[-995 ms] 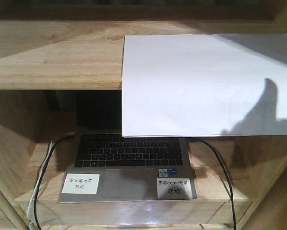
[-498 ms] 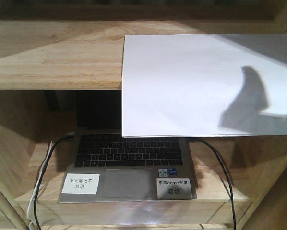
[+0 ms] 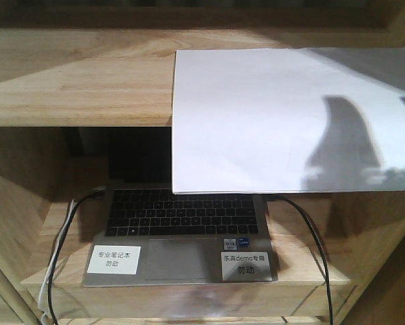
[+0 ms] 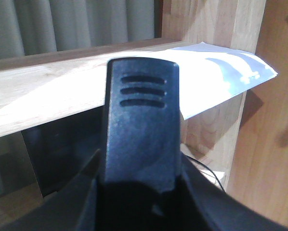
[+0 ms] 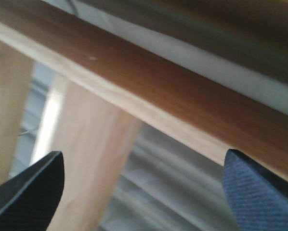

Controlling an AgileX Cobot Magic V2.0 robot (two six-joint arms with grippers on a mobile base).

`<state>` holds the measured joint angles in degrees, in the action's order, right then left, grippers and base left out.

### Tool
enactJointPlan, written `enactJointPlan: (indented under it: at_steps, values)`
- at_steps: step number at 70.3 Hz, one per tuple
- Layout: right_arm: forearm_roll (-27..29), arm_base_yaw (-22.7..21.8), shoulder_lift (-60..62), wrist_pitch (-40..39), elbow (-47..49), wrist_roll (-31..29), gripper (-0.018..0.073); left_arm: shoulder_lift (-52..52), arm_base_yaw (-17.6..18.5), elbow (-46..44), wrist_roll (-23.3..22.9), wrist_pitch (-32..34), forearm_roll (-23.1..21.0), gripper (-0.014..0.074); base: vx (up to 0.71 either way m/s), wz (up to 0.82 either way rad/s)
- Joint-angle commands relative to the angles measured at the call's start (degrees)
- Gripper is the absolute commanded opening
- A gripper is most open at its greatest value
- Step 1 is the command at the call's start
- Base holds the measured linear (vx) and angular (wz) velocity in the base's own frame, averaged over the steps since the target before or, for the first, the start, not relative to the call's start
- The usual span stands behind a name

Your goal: Grab stapler and paper to desk for stapling

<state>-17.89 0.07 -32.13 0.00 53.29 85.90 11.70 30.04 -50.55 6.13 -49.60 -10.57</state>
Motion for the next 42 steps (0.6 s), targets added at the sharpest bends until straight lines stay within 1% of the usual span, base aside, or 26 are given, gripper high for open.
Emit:
enactJointPlan:
  at_steps: [1,8,15,19,26,38,42]
  values:
    - [0.6,-0.1,1.4,-8.9,-3.1,1.5,0.0618,0.8,0.3,-1.2,-0.1,6.7,-1.0,-0.0006,0.0,0.0]
    - [1.5,-0.1,4.1,-13.5,-9.2,3.6,0.0612,0.8,0.3,-1.2,-0.1,6.7,-1.0,-0.0006,0.0,0.0]
    - [1.5,0.0,7.4,-14.1,-13.8,4.2,0.0608,0.8,0.3,-1.2,-0.1,6.7,-1.0,-0.0006,0.0,0.0]
    - [1.5,1.0,9.3,-14.1,-15.9,4.2,0.0605,0.8,0.3,-1.2,-0.1,6.7,-1.0,-0.0006,0.0,0.0]
    - [1.5,5.0,12.3,-12.4,-19.0,4.0,0.06,0.8,0.3,-1.2,-0.1,6.7,-1.0,-0.0006,0.0,0.0]
    - [1.5,14.2,17.0,-5.7,-23.9,3.8,0.0594,0.8,0.3,-1.2,-0.1,6.7,-1.0,-0.0006,0.0,0.0]
    - [1.5,16.8,18.2,-4.7,-25.6,3.8,0.0594,0.8,0.3,-1.2,-0.1,6.7,-1.0,-0.0006,0.0,0.0]
